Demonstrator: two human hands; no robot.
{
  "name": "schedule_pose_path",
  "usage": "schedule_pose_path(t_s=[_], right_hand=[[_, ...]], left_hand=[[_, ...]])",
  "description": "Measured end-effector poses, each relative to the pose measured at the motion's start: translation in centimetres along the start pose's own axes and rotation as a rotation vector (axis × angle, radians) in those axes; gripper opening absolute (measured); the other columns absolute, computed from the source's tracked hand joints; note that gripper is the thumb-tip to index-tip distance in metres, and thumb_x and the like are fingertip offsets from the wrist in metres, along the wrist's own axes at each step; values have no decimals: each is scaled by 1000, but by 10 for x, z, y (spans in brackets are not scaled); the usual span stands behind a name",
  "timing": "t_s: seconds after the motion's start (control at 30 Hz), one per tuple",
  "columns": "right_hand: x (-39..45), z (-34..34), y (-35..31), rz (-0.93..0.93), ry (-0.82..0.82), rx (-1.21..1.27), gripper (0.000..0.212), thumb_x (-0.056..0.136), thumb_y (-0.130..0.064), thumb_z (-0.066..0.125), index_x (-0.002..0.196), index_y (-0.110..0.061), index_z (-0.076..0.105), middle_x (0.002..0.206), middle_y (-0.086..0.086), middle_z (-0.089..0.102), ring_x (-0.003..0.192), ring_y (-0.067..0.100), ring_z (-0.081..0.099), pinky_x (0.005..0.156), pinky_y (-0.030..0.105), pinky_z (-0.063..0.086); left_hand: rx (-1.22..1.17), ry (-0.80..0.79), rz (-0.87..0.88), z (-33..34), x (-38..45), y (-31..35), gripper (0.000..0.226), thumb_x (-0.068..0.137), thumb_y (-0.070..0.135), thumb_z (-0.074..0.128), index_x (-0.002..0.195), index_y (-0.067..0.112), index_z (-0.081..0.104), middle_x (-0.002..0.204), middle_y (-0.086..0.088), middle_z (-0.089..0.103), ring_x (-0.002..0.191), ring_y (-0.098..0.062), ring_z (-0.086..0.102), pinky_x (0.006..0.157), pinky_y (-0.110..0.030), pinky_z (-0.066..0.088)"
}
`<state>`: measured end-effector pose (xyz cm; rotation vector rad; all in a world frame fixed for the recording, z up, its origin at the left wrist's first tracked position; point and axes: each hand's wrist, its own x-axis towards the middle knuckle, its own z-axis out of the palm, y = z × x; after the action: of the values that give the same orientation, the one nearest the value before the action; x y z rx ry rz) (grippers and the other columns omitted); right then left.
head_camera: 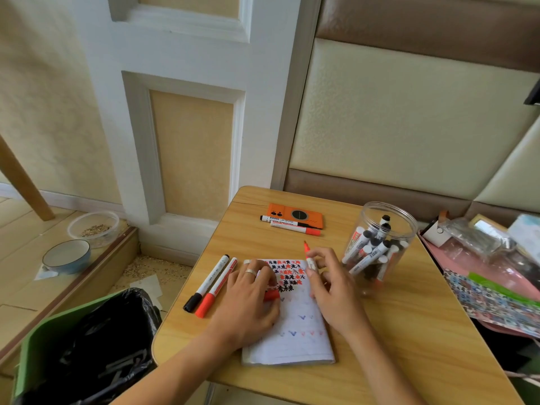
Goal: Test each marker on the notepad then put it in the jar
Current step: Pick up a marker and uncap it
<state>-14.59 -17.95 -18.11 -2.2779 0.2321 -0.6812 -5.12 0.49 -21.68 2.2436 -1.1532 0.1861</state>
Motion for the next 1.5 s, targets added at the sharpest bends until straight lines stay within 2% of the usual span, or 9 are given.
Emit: schedule_pose_path(t_s=[0.13, 0.23, 0.3, 0.37, 0.47, 0.67, 0.87, 1.03, 1.5], right_hand=[[1, -3, -6, 220, 33, 516, 31, 107, -9, 49, 111, -30, 71, 87, 15, 70, 62, 25, 66, 59, 40, 57], [3, -5, -2, 390, 27, 790, 38, 106, -4, 42, 122, -20, 72, 100, 15, 75, 71, 25, 67, 66, 39, 56], [5, -5, 2, 357, 21, 769, 20, 102, -10, 58, 120, -12, 68, 89, 11, 71, 64, 19, 62, 60, 32, 52], [5, -3, 3, 303, 20, 730, 17, 96, -24, 70, 107, -12, 66, 74, 9, 59, 55, 15, 52, 51, 24, 41], [5, 0, 4, 273, 28, 645, 17, 102, -23, 61, 93, -10, 66, 64, 8, 47, 51, 14, 39, 45, 22, 29], [7, 7, 10, 355, 19, 530, 8, 96, 2, 64, 97, -6, 65, 66, 14, 62, 49, 24, 57, 42, 27, 43], [6, 12, 20, 361, 15, 319, 19, 95, -17, 72, 84, -11, 57, 50, 12, 55, 38, 26, 52, 36, 27, 39], [4, 13, 17, 280, 22, 201, 22, 94, -19, 72, 78, -19, 57, 44, 11, 57, 36, 26, 54, 37, 29, 42], [4, 14, 14, 280, 27, 130, 22, 93, -17, 72, 78, -17, 57, 42, 6, 55, 35, 20, 53, 38, 27, 41]], left_hand=[[-29, -87, 99, 0, 3, -4, 45, 92, 31, 41, 135, 42, 48, 153, 15, 36, 148, -3, 19, 122, -42, 17], [-51, -164, 166, -3, 5, -4, 57, 91, 20, 37, 137, 49, 51, 163, 14, 26, 153, -1, -1, 125, -41, 0], [-53, -228, 169, -5, 6, -3, 59, 89, 27, 31, 139, 54, 48, 165, 15, 19, 152, 1, -10, 125, -42, -8], [-27, -277, 153, -7, 5, -1, 55, 91, 39, 26, 140, 58, 43, 166, 16, 15, 151, 2, -15, 124, -44, -13], [7, -288, 144, -5, 4, 1, 39, 100, 54, 35, 139, 58, 41, 166, 17, 15, 151, 2, -15, 123, -46, -14], [0, -274, 146, -3, 4, -1, 42, 93, 53, 45, 135, 52, 47, 165, 16, 20, 152, 1, -12, 124, -46, -11], [30, -312, 123, -4, 5, 0, 46, 92, 55, 42, 137, 52, 43, 165, 16, 19, 153, -2, -9, 124, -46, -13], [80, -343, 126, -4, 5, 1, 56, 91, 57, 35, 147, 58, 31, 166, 14, 16, 154, -4, -8, 124, -48, -13], [80, -336, 111, -2, 6, 0, 59, 87, 59, 32, 145, 57, 36, 165, 12, 21, 155, -8, -2, 124, -52, -8]])
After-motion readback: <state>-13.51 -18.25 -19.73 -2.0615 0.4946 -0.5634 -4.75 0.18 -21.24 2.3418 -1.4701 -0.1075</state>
